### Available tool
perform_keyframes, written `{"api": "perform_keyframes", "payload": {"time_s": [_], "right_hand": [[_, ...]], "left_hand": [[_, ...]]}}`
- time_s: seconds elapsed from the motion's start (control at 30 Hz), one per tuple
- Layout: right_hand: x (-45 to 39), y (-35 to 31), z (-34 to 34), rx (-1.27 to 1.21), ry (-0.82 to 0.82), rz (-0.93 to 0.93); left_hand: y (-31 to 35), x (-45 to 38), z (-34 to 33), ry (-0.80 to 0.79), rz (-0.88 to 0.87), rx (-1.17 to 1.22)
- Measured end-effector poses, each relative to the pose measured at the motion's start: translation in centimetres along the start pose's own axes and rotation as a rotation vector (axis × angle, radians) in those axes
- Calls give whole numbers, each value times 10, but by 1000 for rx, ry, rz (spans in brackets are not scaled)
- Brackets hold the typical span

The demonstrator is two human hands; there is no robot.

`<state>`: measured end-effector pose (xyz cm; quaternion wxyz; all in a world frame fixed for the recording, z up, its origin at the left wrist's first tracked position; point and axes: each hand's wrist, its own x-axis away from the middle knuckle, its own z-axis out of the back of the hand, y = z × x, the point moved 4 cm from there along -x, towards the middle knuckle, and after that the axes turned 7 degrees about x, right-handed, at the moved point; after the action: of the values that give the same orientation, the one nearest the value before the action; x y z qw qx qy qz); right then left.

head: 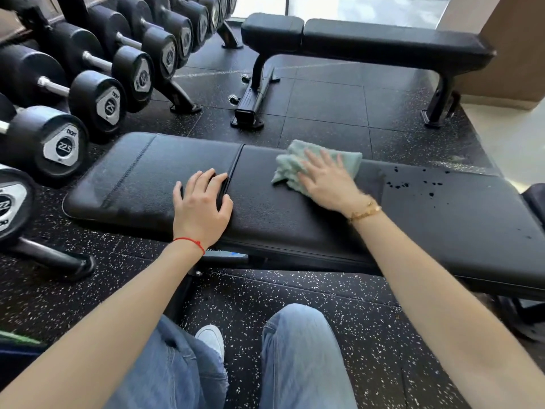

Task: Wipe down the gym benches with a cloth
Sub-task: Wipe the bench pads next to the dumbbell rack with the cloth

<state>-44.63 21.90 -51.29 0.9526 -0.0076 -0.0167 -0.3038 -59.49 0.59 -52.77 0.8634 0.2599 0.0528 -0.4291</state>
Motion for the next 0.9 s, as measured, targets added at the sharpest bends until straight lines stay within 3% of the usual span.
{"api": "perform_keyframes", "payload": {"time_s": [0.17, 0.3, 0.47, 0.57, 0.7, 0.8, 0.9], "right_hand": [[92, -32, -4, -46, 62, 300], [107, 18, -5, -79, 63, 184], [19, 41, 4, -14, 2, -129], [4, -13, 1, 17, 21, -10], [60, -67, -5, -10, 58, 260], [106, -47, -6, -46, 79, 299], [117, 5, -8, -59, 77, 162]], "left_hand": [[-3, 0, 0, -1, -19, 5], [-4, 1, -2, 14, -24, 21], [-4, 0, -3, 28, -17, 12], [-4, 0, -4, 25, -11, 12], [-4, 0, -4, 18, -16, 2], [-5, 0, -4, 13, -27, 0], [-7, 1, -4, 7, -38, 4]]}}
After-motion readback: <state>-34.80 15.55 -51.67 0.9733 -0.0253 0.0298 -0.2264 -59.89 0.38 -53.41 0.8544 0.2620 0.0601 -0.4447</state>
